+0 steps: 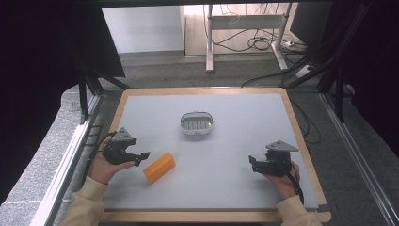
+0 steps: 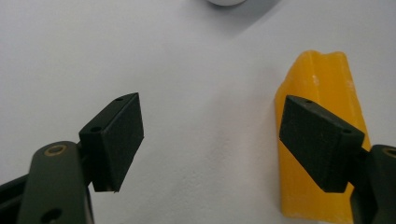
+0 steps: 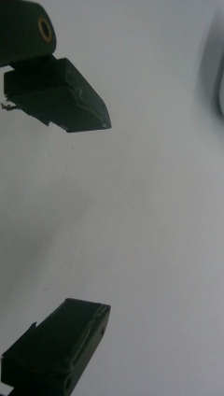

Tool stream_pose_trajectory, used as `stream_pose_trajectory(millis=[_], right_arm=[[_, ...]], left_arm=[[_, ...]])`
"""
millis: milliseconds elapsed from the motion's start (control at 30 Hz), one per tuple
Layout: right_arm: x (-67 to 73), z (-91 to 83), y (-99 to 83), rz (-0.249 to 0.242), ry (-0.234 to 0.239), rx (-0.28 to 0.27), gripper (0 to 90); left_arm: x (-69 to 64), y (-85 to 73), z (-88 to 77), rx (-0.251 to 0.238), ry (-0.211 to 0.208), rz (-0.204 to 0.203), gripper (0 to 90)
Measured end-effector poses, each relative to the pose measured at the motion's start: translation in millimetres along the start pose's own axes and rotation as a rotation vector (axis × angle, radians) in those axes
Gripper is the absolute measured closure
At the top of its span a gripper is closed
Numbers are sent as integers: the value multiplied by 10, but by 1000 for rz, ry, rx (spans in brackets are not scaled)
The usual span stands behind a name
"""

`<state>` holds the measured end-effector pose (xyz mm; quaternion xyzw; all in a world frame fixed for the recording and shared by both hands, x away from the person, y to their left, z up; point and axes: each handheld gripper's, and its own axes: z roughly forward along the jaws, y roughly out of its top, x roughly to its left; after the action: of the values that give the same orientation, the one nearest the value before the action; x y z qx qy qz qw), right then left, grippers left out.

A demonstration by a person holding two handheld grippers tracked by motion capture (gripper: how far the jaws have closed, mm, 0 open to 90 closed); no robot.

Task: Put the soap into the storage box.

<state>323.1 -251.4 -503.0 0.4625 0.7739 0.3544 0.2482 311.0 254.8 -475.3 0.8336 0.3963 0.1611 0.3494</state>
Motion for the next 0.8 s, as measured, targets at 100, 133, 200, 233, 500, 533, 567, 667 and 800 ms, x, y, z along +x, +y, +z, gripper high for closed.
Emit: stream_pose_trajectory(millis=[100, 133, 200, 233, 500, 533, 567, 667, 800], right_arm=[[-9, -9, -21, -14, 0, 2, 103], [-16, -17, -29, -7, 6, 0, 109], [-32, -38, -41, 1, 21, -14, 129], [-32, -50, -43, -1, 27, -18, 134], [55, -84, -33, -46, 13, -27, 154], [68, -91, -47, -53, 5, -25, 159], [69, -94, -53, -58, 1, -25, 161], [60, -90, -66, -71, -4, -25, 164], [26, -71, -87, -73, -14, -23, 165]], left_arm=[[14, 19, -14, -3, 7, -2, 217], [13, 20, -23, -8, 7, -8, 216], [17, 22, -39, -13, 13, -14, 214], [17, 22, -45, -13, 22, -14, 215], [-55, 37, -171, -18, -4, -15, 296], [-76, 53, -190, -17, -8, -9, 299], [-97, 71, -205, -13, -12, -2, 304], [-142, 121, -223, -2, -34, 14, 307], [-175, 167, -203, 12, -44, 26, 300]])
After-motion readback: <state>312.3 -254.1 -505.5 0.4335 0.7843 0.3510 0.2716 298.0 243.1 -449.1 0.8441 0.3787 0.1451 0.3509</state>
